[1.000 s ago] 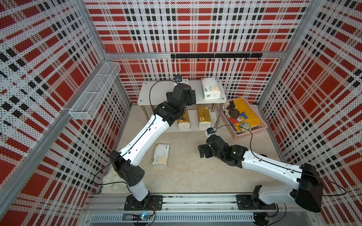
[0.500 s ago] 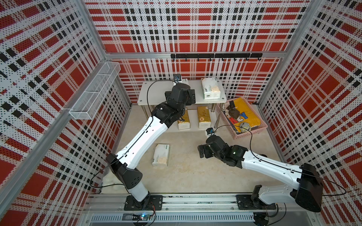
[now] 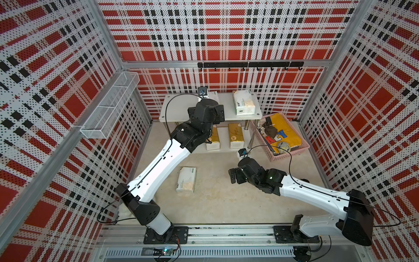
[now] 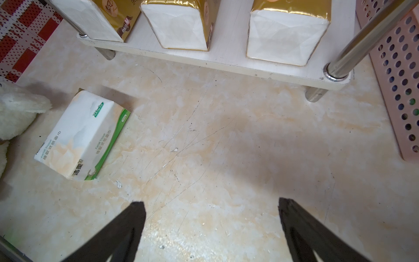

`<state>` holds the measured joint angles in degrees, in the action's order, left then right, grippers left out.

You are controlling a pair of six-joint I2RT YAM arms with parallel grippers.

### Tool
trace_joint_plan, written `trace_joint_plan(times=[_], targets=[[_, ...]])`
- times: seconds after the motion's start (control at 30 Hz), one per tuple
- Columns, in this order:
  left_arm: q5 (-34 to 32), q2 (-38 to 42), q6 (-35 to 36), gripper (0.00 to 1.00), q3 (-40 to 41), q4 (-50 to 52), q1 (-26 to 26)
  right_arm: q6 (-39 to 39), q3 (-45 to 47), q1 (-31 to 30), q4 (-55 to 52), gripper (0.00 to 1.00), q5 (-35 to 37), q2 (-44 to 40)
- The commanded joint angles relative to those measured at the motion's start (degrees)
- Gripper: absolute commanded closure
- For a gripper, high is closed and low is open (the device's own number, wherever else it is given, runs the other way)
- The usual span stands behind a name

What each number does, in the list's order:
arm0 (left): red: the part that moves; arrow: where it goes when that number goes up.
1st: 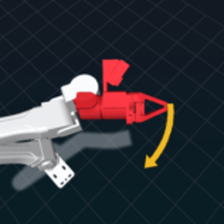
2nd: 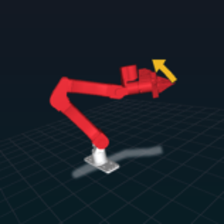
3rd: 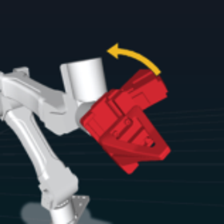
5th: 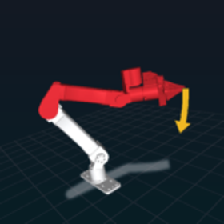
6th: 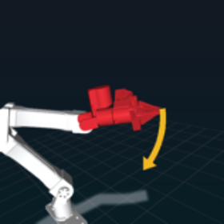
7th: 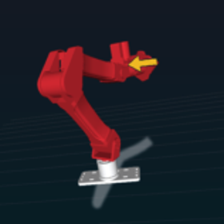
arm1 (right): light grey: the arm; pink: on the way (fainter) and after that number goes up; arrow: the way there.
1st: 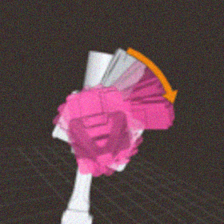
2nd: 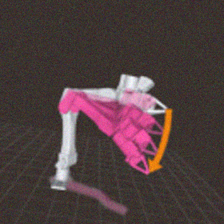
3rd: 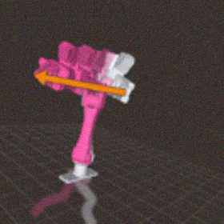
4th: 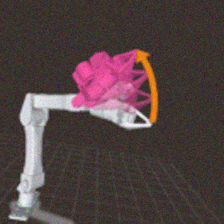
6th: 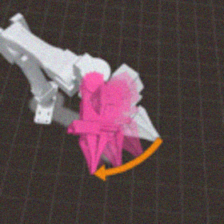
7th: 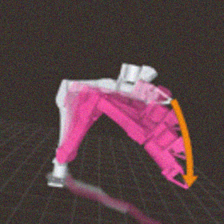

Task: Place the tissue boxes on the shelf by color
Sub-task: Place a box of tissues on the shelf.

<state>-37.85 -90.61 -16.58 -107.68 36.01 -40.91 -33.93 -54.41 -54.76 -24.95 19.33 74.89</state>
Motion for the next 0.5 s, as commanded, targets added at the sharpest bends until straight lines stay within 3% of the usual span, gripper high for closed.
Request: trace_joint_plan(times=[0.0,0.3,0.47], targets=[[-3.57,3.86,-0.59,0.01,2.24,1.78,-2.7,-0.28,0.25,-0.52,0.36,0.0,1.37,-1.15],[-6.74,14.39,-4.19,0.01,13.59,3.17,-8.06,0.4,-0.37,-0.52,0.7,0.0,1.18,0.2],[-6.94,18.4,-9.54,0.01,20.6,7.0,-9.05,0.63,-0.78,-0.52,0.87,0.0,1.31,0.47]])
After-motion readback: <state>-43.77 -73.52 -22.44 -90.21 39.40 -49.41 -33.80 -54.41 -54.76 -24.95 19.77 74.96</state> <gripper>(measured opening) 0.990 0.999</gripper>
